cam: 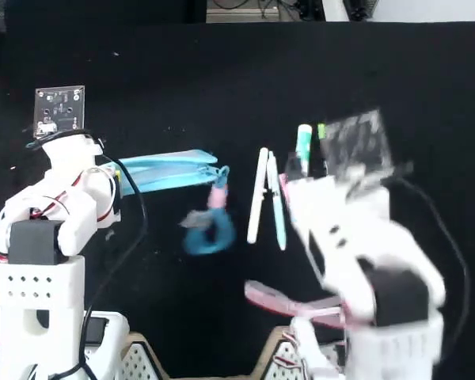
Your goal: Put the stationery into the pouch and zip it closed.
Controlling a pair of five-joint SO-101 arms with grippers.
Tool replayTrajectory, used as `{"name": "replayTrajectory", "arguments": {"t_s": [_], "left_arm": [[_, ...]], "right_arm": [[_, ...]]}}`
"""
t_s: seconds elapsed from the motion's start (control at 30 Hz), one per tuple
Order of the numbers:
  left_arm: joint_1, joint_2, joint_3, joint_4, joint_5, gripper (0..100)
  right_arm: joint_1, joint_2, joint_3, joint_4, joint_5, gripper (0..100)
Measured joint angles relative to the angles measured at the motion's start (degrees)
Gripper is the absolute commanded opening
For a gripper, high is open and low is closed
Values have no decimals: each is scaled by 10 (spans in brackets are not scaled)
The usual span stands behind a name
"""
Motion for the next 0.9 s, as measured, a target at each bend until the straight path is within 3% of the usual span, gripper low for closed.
{"name": "replayTrajectory", "arguments": {"t_s": [0.2,0.53,0.9], "left_arm": [[0,0,0,0,0,30],[-1,-3,12,-2,0,30],[-1,-4,12,-2,0,30]], "right_arm": [[64,179,1,-1,-29,134],[64,459,1,-120,-32,74],[64,612,-52,-127,4,82]]}}
